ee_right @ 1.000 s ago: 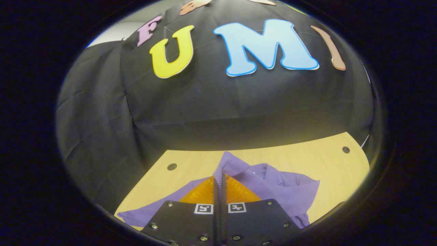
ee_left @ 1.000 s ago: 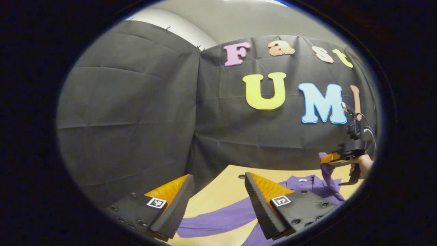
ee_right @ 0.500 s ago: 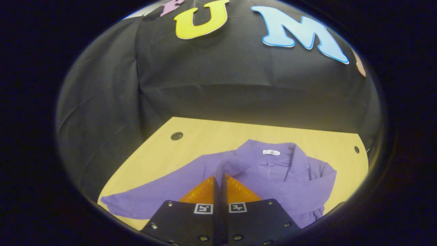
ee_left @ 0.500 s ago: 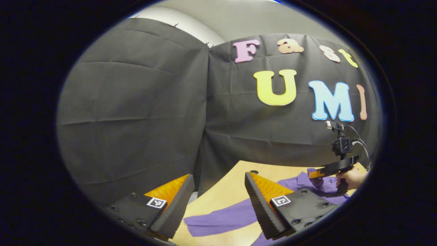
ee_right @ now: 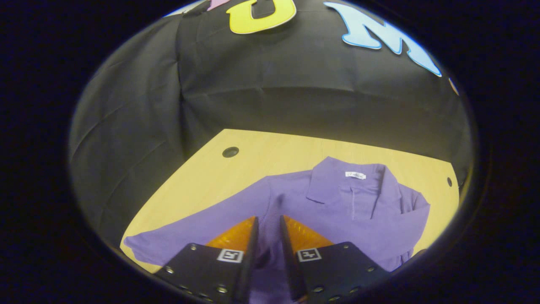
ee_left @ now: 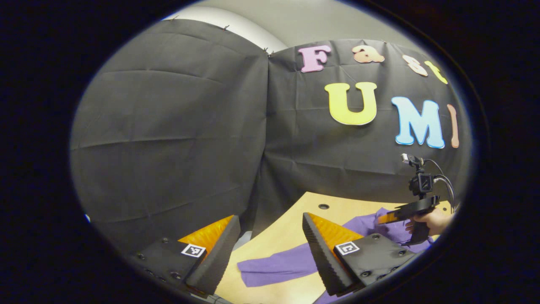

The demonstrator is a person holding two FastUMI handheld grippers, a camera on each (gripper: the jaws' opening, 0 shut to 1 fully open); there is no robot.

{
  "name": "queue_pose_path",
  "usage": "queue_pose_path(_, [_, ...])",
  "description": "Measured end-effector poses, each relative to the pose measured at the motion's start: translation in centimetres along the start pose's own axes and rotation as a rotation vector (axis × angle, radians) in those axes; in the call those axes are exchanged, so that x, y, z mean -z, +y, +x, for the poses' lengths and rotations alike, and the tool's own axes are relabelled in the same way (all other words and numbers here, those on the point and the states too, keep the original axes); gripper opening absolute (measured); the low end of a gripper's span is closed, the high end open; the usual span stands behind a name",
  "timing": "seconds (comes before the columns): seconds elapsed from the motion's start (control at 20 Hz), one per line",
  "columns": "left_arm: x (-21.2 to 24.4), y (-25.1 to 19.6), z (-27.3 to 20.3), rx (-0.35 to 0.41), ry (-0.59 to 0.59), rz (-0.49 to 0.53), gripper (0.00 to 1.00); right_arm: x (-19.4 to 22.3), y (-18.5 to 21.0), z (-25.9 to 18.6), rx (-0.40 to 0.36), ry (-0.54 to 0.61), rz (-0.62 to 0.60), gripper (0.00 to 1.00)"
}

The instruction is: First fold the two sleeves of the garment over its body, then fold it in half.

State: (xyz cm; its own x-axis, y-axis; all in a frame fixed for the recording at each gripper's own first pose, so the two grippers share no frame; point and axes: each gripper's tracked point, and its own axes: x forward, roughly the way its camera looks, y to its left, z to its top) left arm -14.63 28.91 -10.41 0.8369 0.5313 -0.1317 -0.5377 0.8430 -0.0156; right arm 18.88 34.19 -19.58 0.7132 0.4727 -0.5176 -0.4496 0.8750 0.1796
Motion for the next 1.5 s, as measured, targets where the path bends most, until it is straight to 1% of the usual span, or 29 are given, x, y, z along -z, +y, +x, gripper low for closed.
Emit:
queue_pose_path(0.1, [0.5, -0.1, -0.1, -0.007, 0.004, -0.006, 0.96, -0.7, 0.2, -0.8, 0.012, -0.028, -0.03, 0.59])
queue_pose_path(0.2, [1.0, -0.1, -0.1, -0.012, 0.013, -0.014, 0.96, -1.4, 0.2, -1.6, 0.025, -0.061, -0.054, 0.89])
queue_pose_path(0.25, [1.3, -0.1, 0.0, -0.016, 0.019, -0.02, 0.95, -1.7, 0.3, -2.2, 0.028, -0.077, -0.059, 0.95])
queue_pose_path(0.3, [1.6, -0.1, 0.0, -0.019, 0.025, -0.026, 0.96, -2.3, 0.4, -2.8, 0.03, -0.097, -0.058, 0.95])
queue_pose_path(0.55, [5.3, 0.5, 0.8, -0.048, 0.097, -0.066, 0.96, -5.2, 1.1, -6.7, 0.022, -0.199, -0.051, 0.95])
queue_pose_path(0.75, [9.4, 3.0, 2.3, -0.144, 0.191, -0.09, 0.96, -6.9, 1.5, -10.2, 0.019, -0.271, -0.052, 0.95])
queue_pose_path(0.85, [11.7, 4.1, 2.9, -0.185, 0.252, -0.126, 0.96, -7.4, 1.7, -11.9, 0.016, -0.294, -0.057, 0.95])
queue_pose_path(0.95, [13.6, 5.1, 3.2, -0.223, 0.297, -0.156, 0.96, -7.7, 1.8, -13.3, 0.018, -0.316, -0.065, 0.95])
queue_pose_path(1.05, [15.2, 6.2, 3.5, -0.244, 0.329, -0.169, 0.96, -7.9, 2.1, -14.6, 0.018, -0.334, -0.076, 0.95])
queue_pose_path(1.15, [16.9, 6.4, 3.8, -0.245, 0.373, -0.174, 0.96, -7.6, 2.4, -15.8, 0.014, -0.339, -0.085, 0.95])
queue_pose_path(1.3, [19.4, 6.1, 4.4, -0.229, 0.44, -0.211, 0.96, -6.6, 2.9, -16.8, 0.003, -0.32, -0.098, 0.95])
queue_pose_path(1.5, [21.8, 5.7, 5.2, -0.205, 0.486, -0.219, 0.97, -4.9, 3.2, -17.4, -0.005, -0.283, -0.115, 0.95])
